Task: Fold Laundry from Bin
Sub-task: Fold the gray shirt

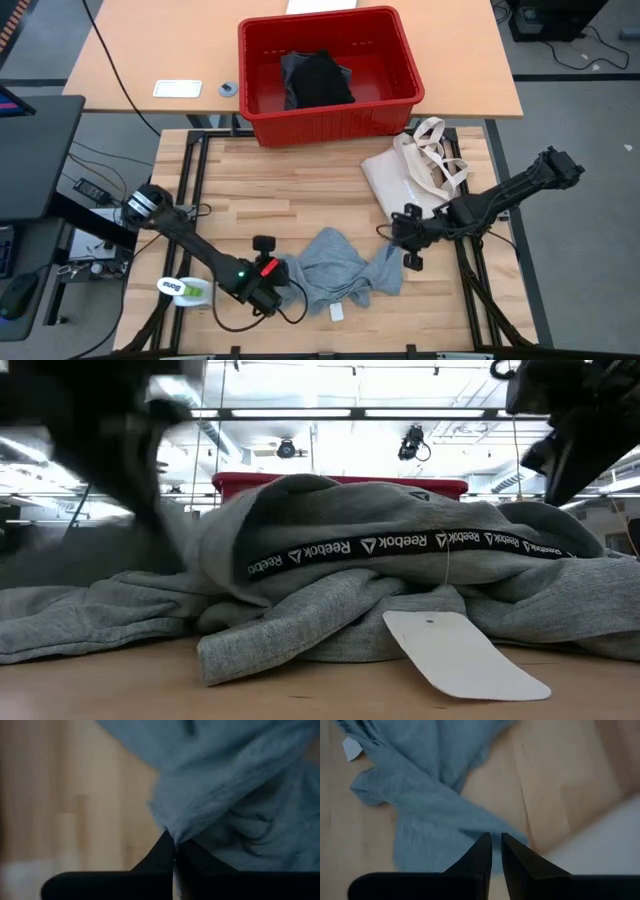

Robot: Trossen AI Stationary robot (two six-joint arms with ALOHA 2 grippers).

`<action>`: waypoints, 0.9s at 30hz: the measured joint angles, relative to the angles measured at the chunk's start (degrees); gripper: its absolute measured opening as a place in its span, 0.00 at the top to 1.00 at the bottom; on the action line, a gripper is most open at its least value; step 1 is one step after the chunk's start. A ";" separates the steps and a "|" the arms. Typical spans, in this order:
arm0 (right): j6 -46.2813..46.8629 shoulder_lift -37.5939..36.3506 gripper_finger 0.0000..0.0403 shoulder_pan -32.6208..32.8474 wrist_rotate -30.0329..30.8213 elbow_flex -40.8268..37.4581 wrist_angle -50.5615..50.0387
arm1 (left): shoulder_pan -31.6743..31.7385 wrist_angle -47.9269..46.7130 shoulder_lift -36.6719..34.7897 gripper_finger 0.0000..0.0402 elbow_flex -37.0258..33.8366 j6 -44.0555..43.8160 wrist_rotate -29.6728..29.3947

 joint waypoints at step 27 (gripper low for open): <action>-14.16 22.61 0.66 10.30 20.65 -0.68 5.88 | -7.58 -20.98 -14.65 0.98 19.86 -13.80 -12.71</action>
